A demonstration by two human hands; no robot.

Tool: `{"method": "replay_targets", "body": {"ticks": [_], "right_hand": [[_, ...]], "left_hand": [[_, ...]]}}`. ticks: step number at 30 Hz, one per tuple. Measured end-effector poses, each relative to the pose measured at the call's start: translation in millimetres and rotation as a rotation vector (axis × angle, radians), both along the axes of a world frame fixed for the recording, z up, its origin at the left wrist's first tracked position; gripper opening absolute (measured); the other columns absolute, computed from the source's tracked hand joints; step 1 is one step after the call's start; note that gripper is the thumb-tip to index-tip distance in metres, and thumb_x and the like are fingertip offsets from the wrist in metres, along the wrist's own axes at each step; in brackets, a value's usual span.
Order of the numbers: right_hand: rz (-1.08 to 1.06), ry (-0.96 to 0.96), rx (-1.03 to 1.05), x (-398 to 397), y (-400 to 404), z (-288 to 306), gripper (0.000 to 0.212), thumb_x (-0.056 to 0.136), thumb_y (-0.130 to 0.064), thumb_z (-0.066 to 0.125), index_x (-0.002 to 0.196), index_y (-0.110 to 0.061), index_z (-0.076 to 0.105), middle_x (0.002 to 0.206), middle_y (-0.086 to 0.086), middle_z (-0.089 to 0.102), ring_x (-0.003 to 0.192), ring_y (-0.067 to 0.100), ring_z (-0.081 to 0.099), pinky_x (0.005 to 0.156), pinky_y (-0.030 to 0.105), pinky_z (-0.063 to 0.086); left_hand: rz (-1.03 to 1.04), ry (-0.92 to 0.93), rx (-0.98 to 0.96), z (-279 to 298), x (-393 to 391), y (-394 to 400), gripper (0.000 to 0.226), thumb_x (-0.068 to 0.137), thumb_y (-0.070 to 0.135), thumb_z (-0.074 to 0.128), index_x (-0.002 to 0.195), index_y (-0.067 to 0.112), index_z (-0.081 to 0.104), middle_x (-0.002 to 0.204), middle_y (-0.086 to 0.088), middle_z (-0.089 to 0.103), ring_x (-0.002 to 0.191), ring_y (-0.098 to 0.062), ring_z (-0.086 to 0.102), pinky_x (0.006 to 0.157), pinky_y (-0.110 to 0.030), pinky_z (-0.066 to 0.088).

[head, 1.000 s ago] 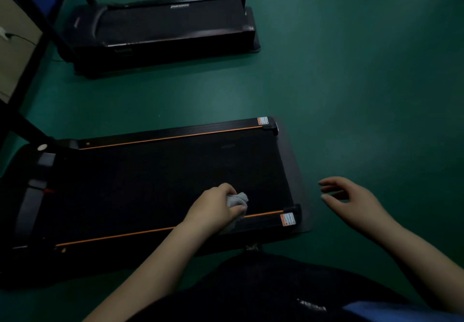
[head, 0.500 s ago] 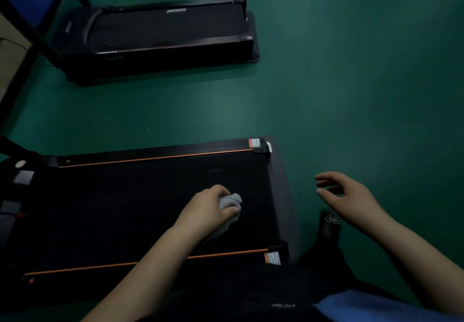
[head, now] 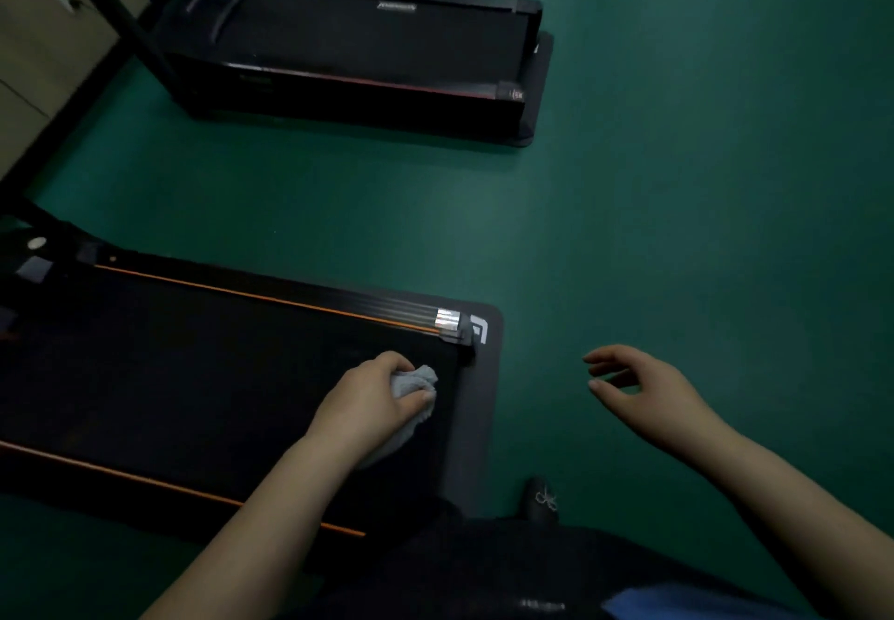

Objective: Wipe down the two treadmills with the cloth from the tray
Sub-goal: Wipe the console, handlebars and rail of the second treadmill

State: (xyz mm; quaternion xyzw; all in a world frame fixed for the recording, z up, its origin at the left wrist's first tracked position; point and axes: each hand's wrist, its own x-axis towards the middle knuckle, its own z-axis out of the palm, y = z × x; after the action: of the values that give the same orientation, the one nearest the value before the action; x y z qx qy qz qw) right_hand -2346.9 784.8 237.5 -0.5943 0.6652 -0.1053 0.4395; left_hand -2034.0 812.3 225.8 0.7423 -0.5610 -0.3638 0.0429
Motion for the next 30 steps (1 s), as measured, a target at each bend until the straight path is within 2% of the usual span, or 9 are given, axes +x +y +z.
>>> {"method": "replay_targets", "body": {"ticks": [6,12,18,23,30], "right_hand": [[0.006,-0.041,-0.021,-31.6,-66.5,5.0,0.02,0.086,-0.02,0.067,0.101,-0.034,0.062,0.099,-0.013,0.066,0.091,0.004,0.062,0.079,0.025,0.046],[0.043,-0.046,-0.031,-36.3,-150.1,0.4,0.022,0.085,-0.02,0.068,0.096,-0.037,0.061,0.097,-0.014,0.067,0.09,0.005,0.063,0.079,0.026,0.046],[0.131,-0.01,-0.027,-15.9,-264.9,-2.1,0.021,0.085,-0.023,0.068,0.1,-0.037,0.06,0.098,-0.016,0.066,0.089,0.002,0.062,0.078,0.025,0.047],[0.168,0.006,-0.039,9.8,-363.3,10.5,0.021,0.086,-0.024,0.067,0.102,-0.036,0.061,0.099,-0.016,0.065,0.09,0.002,0.063,0.081,0.027,0.049],[0.272,-0.004,-0.079,58.1,-491.7,19.2,0.021,0.085,-0.023,0.068,0.098,-0.037,0.061,0.098,-0.014,0.067,0.089,0.004,0.064,0.082,0.029,0.05]], "left_hand": [[0.069,0.006,-0.037,7.9,-28.0,-51.7,0.029,0.077,0.053,0.067,0.097,0.034,0.059,0.095,0.014,0.063,0.09,-0.006,0.06,0.082,-0.032,0.052],[0.083,0.001,-0.085,-4.4,-39.3,-117.8,0.027,0.076,0.051,0.068,0.095,0.033,0.06,0.1,0.012,0.057,0.094,-0.007,0.056,0.082,-0.026,0.046],[0.112,0.025,-0.032,-19.0,-26.2,-219.4,0.032,0.076,0.053,0.066,0.1,0.032,0.061,0.103,0.011,0.061,0.096,-0.009,0.057,0.084,-0.029,0.048],[0.13,0.014,-0.052,-8.5,-3.1,-317.3,0.037,0.076,0.055,0.066,0.105,0.031,0.06,0.107,0.009,0.063,0.101,-0.013,0.057,0.088,-0.033,0.049],[0.265,-0.013,-0.099,5.6,38.7,-412.9,0.037,0.078,0.054,0.066,0.107,0.033,0.058,0.108,0.01,0.059,0.096,-0.011,0.056,0.084,-0.03,0.048]]}}
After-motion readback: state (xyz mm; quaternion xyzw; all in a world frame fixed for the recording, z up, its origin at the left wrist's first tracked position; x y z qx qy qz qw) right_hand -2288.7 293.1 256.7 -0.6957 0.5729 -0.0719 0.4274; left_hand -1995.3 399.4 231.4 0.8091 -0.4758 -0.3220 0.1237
